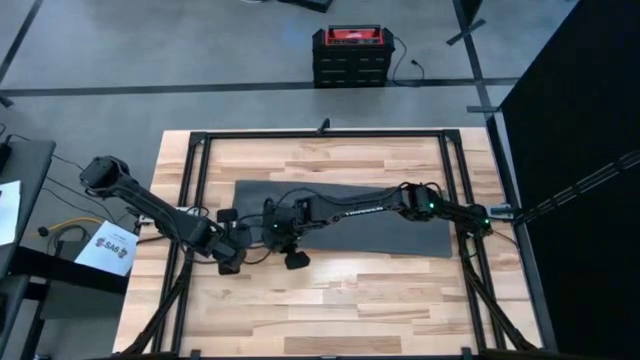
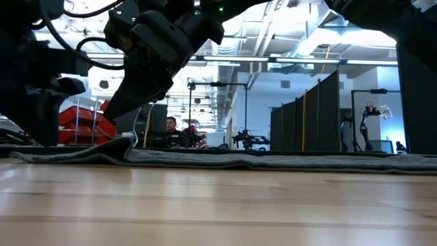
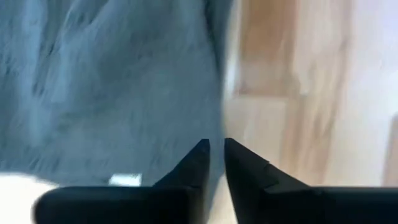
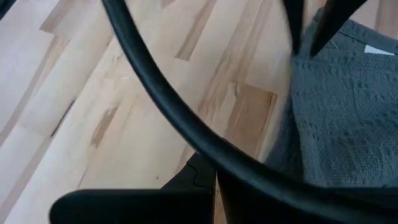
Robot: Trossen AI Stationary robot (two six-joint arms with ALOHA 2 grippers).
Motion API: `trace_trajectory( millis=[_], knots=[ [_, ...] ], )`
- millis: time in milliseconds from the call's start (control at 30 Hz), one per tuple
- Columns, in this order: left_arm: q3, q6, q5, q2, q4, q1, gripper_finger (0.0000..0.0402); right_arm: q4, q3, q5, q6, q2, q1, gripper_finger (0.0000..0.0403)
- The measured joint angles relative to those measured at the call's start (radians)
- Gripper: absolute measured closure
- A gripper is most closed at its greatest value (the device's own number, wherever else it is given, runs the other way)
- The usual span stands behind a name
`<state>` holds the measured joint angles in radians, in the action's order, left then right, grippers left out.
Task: Roll towel
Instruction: Fold the gray towel
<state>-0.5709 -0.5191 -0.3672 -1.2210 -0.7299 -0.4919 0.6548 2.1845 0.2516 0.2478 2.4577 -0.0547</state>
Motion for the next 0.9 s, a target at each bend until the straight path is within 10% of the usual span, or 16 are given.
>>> trace_trajectory(
  millis=[433, 900],
  knots=[
    [-0.006, -0.054, 0.04, -0.158, -0.022, 0.047, 0.0233, 0.013, -0.001, 0.0, 0.023, 0.0, -0.015, 0.0403],
    [-0.046, -0.103, 0.131, -0.158, -0.071, 0.07, 0.0321, 0.023, -0.001, -0.001, 0.051, -0.006, -0.026, 0.0403]
  ],
)
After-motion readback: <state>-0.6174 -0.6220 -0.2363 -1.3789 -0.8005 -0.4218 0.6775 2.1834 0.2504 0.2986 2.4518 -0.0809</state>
